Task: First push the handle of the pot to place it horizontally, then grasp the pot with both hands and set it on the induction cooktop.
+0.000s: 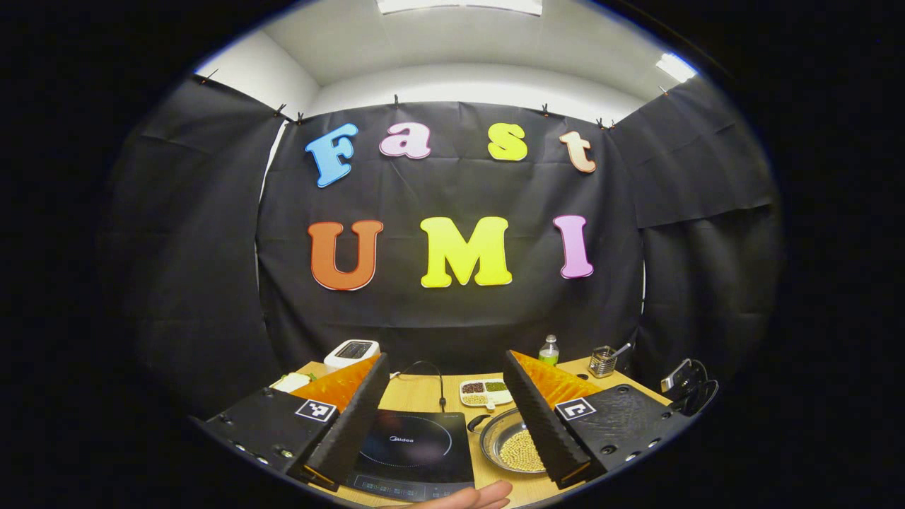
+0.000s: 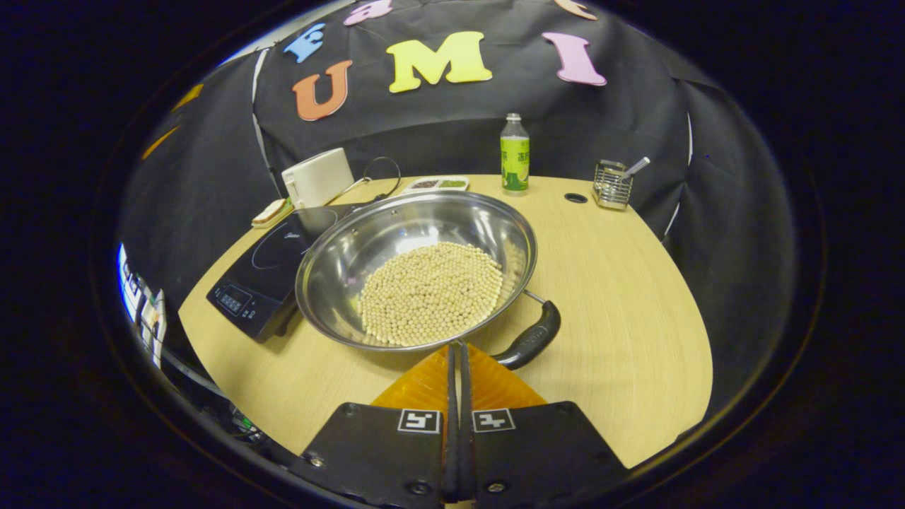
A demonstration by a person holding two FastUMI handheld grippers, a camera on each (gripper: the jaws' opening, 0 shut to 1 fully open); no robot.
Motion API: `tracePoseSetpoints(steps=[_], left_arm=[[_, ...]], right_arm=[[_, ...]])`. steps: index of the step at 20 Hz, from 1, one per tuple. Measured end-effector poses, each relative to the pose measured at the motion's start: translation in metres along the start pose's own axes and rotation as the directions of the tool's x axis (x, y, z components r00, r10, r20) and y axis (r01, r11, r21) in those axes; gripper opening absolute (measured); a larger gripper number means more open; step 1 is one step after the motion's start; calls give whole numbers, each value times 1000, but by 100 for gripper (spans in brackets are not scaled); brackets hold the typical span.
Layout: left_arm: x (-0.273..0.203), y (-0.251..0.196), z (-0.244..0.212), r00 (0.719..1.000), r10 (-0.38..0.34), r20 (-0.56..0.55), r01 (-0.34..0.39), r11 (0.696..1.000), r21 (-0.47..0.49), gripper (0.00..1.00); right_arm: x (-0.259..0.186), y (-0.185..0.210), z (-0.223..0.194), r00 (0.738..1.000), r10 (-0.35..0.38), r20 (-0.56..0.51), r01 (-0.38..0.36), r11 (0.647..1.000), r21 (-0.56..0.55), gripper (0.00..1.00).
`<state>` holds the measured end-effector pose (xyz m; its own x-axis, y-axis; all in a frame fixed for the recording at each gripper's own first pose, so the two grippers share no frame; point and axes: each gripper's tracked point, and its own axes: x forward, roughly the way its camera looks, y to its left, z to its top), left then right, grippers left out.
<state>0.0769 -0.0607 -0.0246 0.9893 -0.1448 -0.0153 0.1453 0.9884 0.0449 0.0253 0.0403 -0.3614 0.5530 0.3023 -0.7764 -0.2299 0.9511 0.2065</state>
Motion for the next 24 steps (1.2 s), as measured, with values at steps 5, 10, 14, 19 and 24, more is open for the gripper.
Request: tracePoseSetpoints(steps=[5, 10, 14, 19, 24], left_arm=[[15, 9, -12, 1000, 8, -19, -9, 1000, -18, 96], [26, 14, -25, 999, 9, -44, -11, 1000, -28, 96], [33, 14, -32, 998, 2, -62, -4, 1000, -28, 96], [37, 13, -34, 998, 1, -68, -2, 1000, -24, 96], [44, 9, -51, 995, 0, -104, -3, 999, -32, 96]], right_arm=[[13, -23, 12, 999, -23, -31, 23, 1000, 3, 4], [28, -48, 21, 995, -72, -68, 72, 997, -1, 4], [35, -68, 35, 991, -114, -72, 115, 993, 13, 1], [42, -84, 46, 989, -132, -61, 134, 990, 34, 4], [49, -97, 59, 983, -181, -2, 181, 983, 35, 4]])
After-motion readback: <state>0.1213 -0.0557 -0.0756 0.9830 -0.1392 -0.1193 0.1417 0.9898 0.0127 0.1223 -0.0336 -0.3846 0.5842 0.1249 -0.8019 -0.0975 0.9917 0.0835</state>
